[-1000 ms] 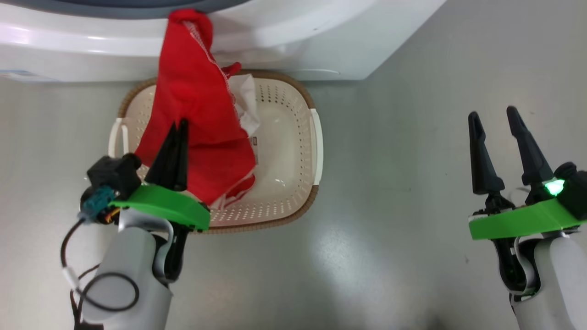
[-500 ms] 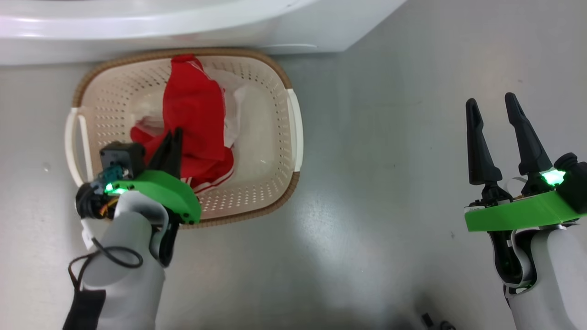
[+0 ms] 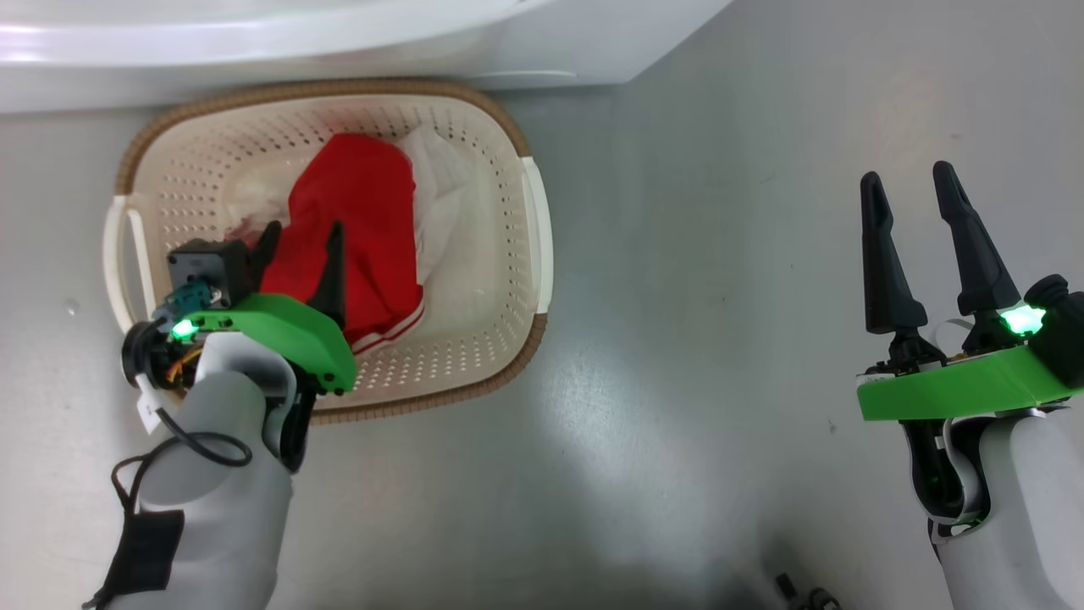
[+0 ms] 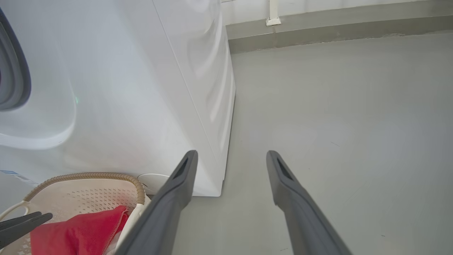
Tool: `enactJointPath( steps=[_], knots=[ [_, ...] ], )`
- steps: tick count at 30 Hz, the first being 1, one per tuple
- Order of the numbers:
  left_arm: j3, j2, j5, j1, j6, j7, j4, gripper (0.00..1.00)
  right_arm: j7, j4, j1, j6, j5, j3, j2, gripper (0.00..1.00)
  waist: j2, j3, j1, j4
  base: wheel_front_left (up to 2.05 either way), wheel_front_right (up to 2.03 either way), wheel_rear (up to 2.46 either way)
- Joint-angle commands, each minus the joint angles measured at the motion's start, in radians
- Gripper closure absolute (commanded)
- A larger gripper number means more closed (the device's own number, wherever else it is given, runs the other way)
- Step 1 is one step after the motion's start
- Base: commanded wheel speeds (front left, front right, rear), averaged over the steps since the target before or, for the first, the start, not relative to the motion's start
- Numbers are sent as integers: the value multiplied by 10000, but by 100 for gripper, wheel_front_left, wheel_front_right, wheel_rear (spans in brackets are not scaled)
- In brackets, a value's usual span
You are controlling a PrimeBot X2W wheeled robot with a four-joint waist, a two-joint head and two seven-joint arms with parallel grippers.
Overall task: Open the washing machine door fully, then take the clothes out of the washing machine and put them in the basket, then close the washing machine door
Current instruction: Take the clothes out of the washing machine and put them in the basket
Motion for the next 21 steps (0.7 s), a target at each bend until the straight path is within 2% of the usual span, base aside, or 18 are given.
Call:
enactJointPath(
  steps=[1, 6, 21],
  knots=[
    [289, 280, 110, 258, -39, -51, -168, 0, -63, -180, 107, 65, -116, 154, 24, 0, 0, -165, 0, 55, 0, 0, 0],
    [517, 277, 186, 627, -50, -51, -642, 0, -63, -68, 184, 65, -122, 124, -29, 0, 0, -725, 0, 161, 0, 0, 0],
    [1184, 261, 594, 2828, -65, -51, -3384, 0, -63, 461, 973, 65, -35, 272, -426, 0, 0, -3117, 0, 614, 0, 0, 0]
  ],
)
